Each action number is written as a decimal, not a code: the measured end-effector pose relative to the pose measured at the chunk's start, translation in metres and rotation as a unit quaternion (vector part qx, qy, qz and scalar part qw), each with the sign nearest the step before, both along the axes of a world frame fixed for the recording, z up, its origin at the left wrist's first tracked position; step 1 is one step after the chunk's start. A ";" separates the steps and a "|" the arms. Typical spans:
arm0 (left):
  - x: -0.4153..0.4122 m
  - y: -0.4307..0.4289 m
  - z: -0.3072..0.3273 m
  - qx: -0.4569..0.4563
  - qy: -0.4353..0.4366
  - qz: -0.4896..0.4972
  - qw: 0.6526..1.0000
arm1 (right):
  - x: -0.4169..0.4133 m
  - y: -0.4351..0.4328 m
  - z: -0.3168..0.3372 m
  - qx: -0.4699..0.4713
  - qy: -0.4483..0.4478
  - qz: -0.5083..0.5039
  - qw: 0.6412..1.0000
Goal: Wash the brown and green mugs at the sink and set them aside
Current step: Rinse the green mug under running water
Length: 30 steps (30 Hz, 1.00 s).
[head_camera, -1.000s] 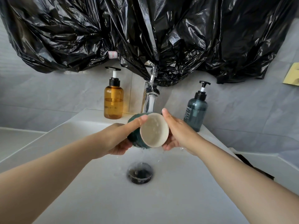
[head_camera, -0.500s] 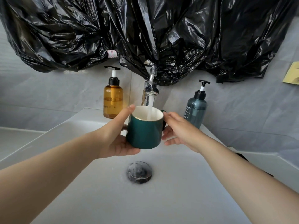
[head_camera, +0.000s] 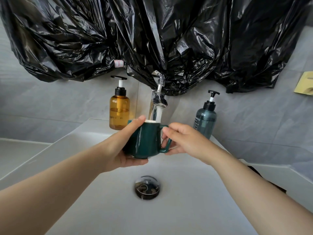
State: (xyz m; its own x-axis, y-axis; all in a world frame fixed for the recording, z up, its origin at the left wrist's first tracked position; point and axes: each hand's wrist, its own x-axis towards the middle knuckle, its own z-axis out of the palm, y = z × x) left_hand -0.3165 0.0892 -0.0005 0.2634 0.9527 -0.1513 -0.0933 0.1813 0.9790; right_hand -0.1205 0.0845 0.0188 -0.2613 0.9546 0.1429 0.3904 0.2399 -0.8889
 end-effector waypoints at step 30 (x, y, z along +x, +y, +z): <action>0.000 0.000 -0.005 0.044 0.026 -0.009 0.999 | 0.003 -0.022 0.007 -0.095 0.047 -0.135 0.985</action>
